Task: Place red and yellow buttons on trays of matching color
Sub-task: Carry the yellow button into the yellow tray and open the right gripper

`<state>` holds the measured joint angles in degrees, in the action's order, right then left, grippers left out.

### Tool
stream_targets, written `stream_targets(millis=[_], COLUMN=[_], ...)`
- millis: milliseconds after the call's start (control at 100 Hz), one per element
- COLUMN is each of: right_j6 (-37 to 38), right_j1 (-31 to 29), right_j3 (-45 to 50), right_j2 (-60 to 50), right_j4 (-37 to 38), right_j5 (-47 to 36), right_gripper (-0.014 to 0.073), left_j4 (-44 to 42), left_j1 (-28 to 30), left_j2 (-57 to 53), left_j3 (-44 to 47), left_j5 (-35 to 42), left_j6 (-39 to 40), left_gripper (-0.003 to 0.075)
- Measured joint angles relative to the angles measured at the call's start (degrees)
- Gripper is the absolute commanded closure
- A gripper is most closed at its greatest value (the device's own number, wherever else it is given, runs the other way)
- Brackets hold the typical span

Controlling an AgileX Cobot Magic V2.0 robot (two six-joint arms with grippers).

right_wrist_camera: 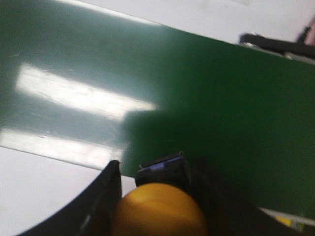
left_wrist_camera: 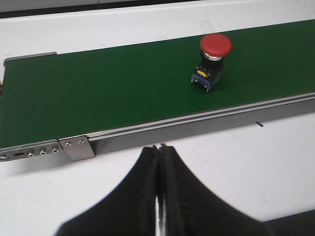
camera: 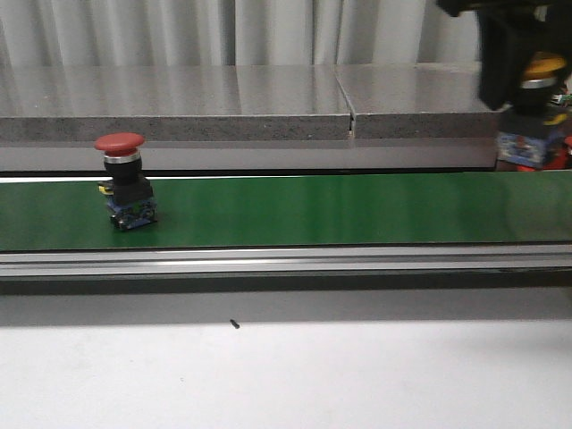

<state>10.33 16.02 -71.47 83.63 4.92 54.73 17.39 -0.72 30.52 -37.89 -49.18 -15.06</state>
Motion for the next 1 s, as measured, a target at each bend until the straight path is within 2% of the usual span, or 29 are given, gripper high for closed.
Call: stream_targets(millis=[640,1000], right_j6=[1.25,1.34], right_j1=[-27.76,-38.28], right_j3=[23.28,33.84], right_j2=[-19.72,-20.24], right_j4=[-1.00,-4.92], right_j5=[0.59,-9.20], right_gripper=[0.0659,0.0659], left_j4=[0.00,0.00], left_j1=[0.00,-0.02], left_j2=[0.00,0.00], left_j3=[0.00,0.00], left_j5=[0.00,0.00], left_j6=[0.00,0.00], left_gripper=[0.0741,0.0741])
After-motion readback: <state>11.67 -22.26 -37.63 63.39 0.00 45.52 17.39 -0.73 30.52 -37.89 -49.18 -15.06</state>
